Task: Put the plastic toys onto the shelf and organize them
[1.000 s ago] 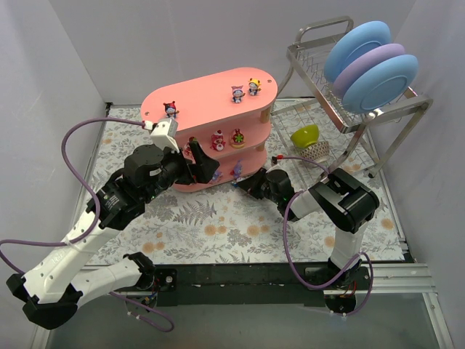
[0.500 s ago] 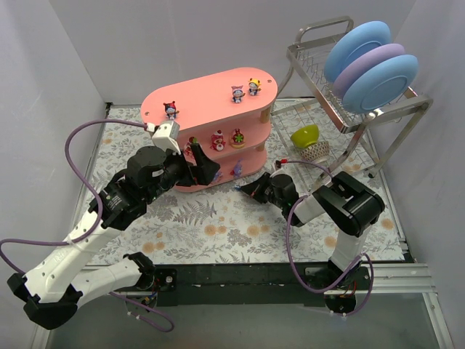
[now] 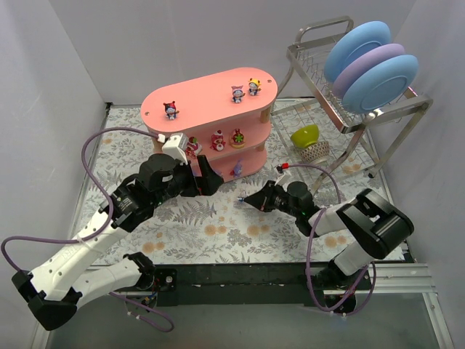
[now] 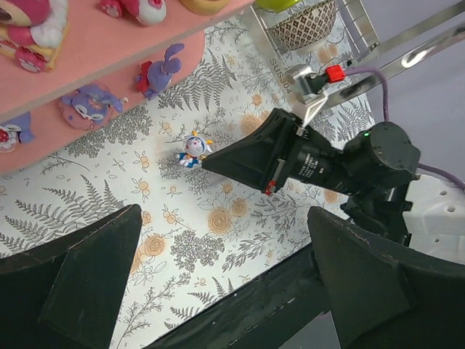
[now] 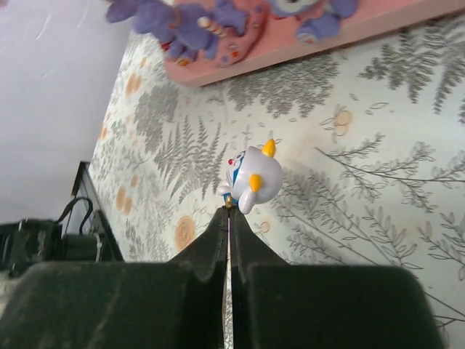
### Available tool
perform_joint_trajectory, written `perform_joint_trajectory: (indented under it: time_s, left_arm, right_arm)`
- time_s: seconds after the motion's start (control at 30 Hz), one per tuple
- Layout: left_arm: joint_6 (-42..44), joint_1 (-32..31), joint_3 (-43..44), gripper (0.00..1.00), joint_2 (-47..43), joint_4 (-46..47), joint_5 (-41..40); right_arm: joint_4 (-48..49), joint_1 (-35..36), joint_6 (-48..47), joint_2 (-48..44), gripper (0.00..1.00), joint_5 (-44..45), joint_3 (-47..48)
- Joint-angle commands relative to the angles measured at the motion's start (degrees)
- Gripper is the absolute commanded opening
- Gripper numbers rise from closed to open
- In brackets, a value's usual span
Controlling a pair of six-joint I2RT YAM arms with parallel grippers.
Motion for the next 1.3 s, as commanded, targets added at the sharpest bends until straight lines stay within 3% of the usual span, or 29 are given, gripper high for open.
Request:
perform_joint_trajectory:
  time_s: [0.0, 0.3, 0.57, 0.93, 1.03, 1.27]
  left_arm:
    - [-2.0, 0.1, -2.7, 0.98, -1.0, 1.0, 3.0]
    - [-7.0, 0.1, -6.5, 0.98, 2.7, 4.7, 5.1]
    - [-10.5, -1.7, -8.0, 0.93, 6.1, 8.2, 5.3]
    - [-12.7, -12.9, -6.7, 0.80, 12.2, 10.0, -4.5]
    - [-13.8, -14.6, -6.9, 0.74, 13.5, 9.8, -8.5]
    - [-16.0, -15.8, -7.4, 0.73, 14.9, 10.1, -11.8]
  right_arm:
    - [2.5, -0.2, -12.5, -4.8, 0.01, -9.6, -1.1]
    - [-2.8, 0.0, -27.9, -14.0, 0.01, -22.2, -0.6]
    - [-12.0, 1.8, -36.1, -20.1, 0.01, -26.0, 2.6]
    - [-14.1, 3.3, -36.3, -24.1, 0.01, -27.3, 3.4]
    - [-14.3, 3.4, -36.1, -25.1, 0.01, -27.4, 3.3]
    - [-14.6, 3.8, -36.1, -26.6, 0.01, -27.4, 2.4]
